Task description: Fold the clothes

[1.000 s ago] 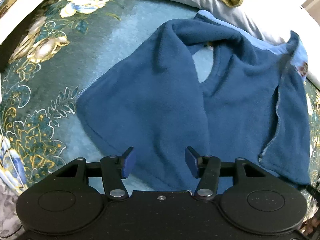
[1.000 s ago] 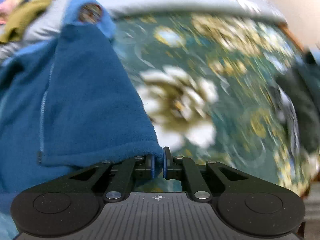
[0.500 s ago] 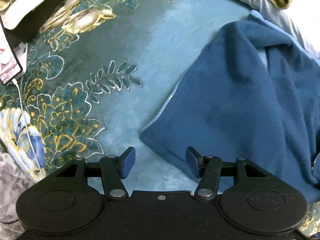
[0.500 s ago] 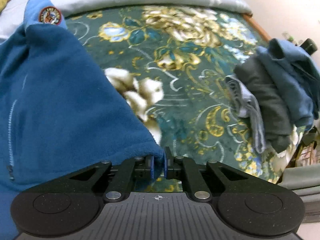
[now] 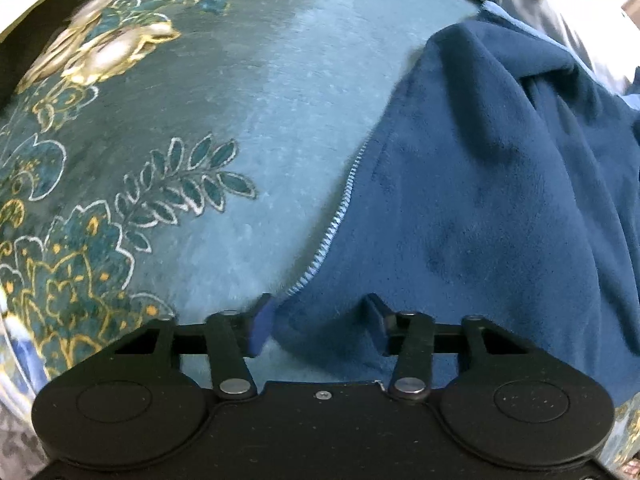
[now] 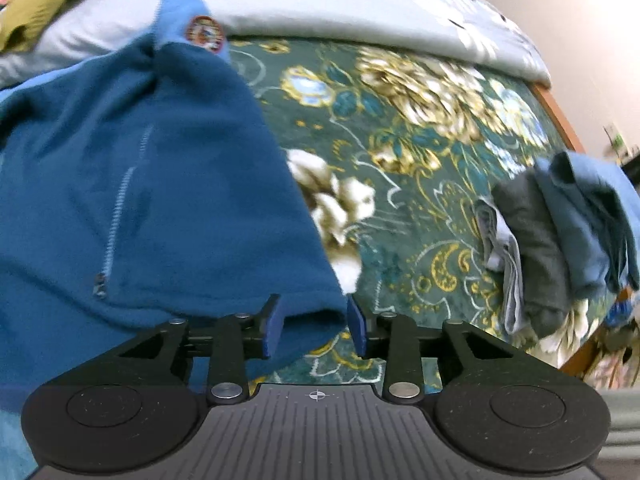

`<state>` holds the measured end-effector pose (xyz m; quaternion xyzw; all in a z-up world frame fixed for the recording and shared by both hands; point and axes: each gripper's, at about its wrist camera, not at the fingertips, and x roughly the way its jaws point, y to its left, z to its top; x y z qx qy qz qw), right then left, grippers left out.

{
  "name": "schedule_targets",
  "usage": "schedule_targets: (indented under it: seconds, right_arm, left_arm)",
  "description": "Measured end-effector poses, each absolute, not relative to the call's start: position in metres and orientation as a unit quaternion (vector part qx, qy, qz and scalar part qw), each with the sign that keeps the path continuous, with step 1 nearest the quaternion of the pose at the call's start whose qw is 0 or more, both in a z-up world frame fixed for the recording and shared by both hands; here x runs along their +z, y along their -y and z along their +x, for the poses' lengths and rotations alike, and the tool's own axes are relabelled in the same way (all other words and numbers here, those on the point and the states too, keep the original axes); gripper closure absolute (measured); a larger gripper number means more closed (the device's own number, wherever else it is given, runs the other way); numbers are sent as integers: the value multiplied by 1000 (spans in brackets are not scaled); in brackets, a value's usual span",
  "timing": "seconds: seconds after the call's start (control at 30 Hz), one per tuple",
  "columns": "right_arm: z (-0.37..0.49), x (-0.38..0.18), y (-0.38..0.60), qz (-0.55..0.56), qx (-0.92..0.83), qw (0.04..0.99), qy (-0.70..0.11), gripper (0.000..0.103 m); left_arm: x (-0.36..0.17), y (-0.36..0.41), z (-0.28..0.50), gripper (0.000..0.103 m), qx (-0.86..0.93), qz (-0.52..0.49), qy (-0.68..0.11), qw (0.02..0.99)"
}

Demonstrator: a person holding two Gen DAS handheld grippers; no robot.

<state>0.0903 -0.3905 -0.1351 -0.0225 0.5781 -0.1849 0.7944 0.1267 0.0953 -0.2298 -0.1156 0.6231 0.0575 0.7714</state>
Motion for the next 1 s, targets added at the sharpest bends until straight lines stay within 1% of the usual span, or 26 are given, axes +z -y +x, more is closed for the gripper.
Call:
schedule_targets:
  seconds: [0.03,0.07,0.1,0.13,0.27,0.33,0.47,0.63,0.73,0.83,0.93,0.97,1.0]
  right_arm:
    - [92,-135,388,-22,-181,795,-578,69]
    - [94,-134,386,-21,-177,796,-579,68]
    - [96,-135,383,-19,-174,796,-579,68]
    - [98,-135,381,-17,-171,796,-580,68]
    - [105,-134,368,-8,-156,801,-578,67]
    - [106,-133,363,-3,-149,804,-575,66]
    - [104,-131,361,4,-145,806,-573,64]
    - [92,-128,378,18,-166,803,-572,62]
    - [83,-130,397,28,-185,795,-577,62]
    - [75,-134,415,41,-203,785,-583,62]
    - [73,-136,428,48,-210,780,-588,61]
    - [75,-136,430,47,-207,780,-588,61]
    - [77,-135,431,45,-203,782,-587,61]
  left_arm:
    - [-228,-96,127,81,53,-122,-621,772]
    - [-227,-98,127,87,45,-132,-621,771]
    - [-224,-98,127,92,38,-144,-620,770]
    - [-220,-99,127,94,33,-157,-617,770]
    - [-189,-98,124,95,7,-248,-581,775]
    - [-166,-84,125,95,-35,-280,-555,783]
    - [-136,-30,137,95,-134,-301,-527,784]
    - [-118,75,160,95,-280,-280,-516,760]
    - [-123,138,161,95,-339,-236,-533,738]
    - [-148,187,159,94,-350,-170,-568,725]
    - [-180,211,160,92,-324,-124,-609,713]
    - [-186,211,160,91,-315,-123,-618,709]
    - [-190,208,160,89,-308,-130,-626,704]
